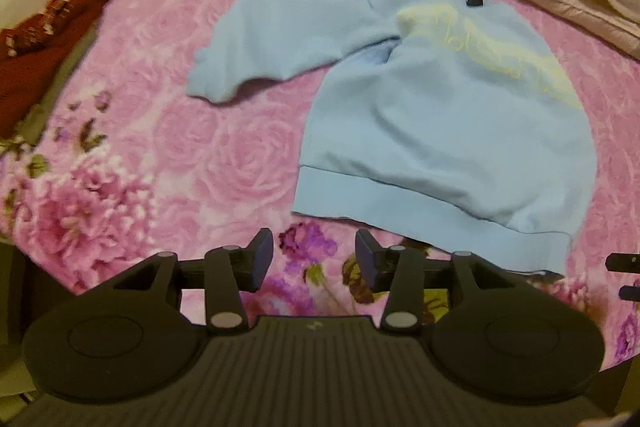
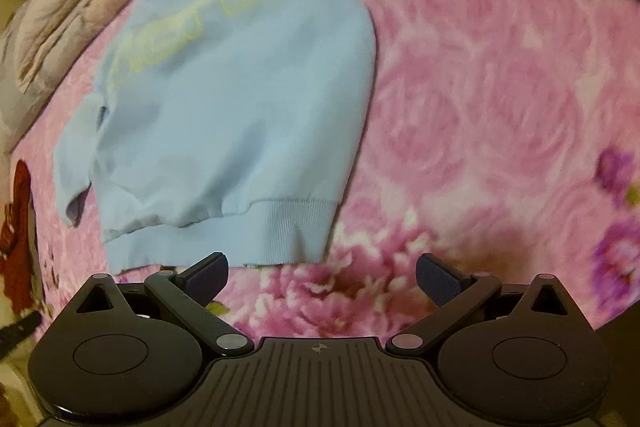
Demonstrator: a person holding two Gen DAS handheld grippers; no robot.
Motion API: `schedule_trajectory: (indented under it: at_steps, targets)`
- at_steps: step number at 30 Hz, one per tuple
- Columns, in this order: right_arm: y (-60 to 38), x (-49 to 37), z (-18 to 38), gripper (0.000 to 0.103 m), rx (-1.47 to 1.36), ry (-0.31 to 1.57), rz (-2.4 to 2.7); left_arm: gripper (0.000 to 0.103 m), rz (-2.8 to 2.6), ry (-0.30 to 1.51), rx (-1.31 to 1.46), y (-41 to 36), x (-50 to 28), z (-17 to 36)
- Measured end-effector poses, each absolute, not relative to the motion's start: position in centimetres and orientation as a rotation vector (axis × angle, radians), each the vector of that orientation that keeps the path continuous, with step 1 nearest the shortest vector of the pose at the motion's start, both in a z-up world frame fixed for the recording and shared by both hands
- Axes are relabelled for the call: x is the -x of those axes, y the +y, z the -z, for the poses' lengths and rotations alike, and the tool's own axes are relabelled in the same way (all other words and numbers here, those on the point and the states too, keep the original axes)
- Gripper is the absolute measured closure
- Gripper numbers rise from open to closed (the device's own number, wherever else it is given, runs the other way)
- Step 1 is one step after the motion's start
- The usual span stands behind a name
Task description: Fold clothes
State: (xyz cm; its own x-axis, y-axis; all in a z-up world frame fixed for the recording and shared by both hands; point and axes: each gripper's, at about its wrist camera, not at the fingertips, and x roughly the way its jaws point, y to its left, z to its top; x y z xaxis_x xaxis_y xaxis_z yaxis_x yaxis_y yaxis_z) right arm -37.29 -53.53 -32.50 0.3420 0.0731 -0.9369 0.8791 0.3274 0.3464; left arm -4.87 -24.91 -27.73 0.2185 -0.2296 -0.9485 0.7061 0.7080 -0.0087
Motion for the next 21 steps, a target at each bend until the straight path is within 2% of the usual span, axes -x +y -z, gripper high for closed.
schedule_trajectory:
  at_steps: [2, 8, 11, 12, 13, 14, 15, 16, 18, 20, 21]
  targets:
    - [-53.5, 37.2, 34.2, 0.0, -1.168, 1.065, 0.718, 0.057, 0.714, 1.191, -0.475, -25.7, 3.8, 30.0]
    - [-53.4, 36.0, 38.3, 0.0, -1.269, 0.902, 0.809, 0.059, 0.715, 1.199, -0.463, -28.6, -0.5, 37.2]
    - [-53.2, 35.2, 39.9, 0.0, -1.258, 0.875, 0.874, 0.078, 0.749, 1.24, -0.433, -28.9, -1.5, 39.7]
    - [-53.0, 34.9, 40.2, 0.001, -1.248, 0.867, 0.888, 0.097, 0.763, 1.247, -0.436, -28.8, -1.5, 40.3]
    - [-52.7, 34.6, 40.5, 0.004, -1.224, 0.867, 0.898, 0.103, 0.778, 1.242, -0.438, -28.5, -1.4, 40.7]
    - [-52.4, 34.2, 40.5, 0.011, -1.181, 0.879, 0.905, 0.103, 0.793, 1.226, -0.44, -28.2, -1.2, 40.9]
    - [-52.0, 33.8, 40.4, 0.028, -1.121, 0.903, 0.914, 0.103, 0.802, 1.218, -0.442, -27.6, -1.1, 40.9]
    - [-51.5, 33.3, 40.3, 0.036, -1.052, 0.932, 0.915, 0.103, 0.805, 1.218, -0.446, -27.0, -0.9, 40.7]
    - [-50.8, 32.8, 40.0, 0.074, -0.972, 0.954, 0.872, 0.103, 0.812, 1.218, -0.452, -25.7, -0.7, 40.4]
    - [-50.2, 32.8, 39.2, 0.083, -0.955, 0.966, 0.828, 0.103, 0.795, 1.233, -0.471, -23.5, -0.5, 39.9]
    - [-49.8, 32.9, 38.8, 0.083, -0.944, 0.979, 0.81, 0.103, 0.783, 1.243, -0.483, -22.3, -0.5, 39.6]
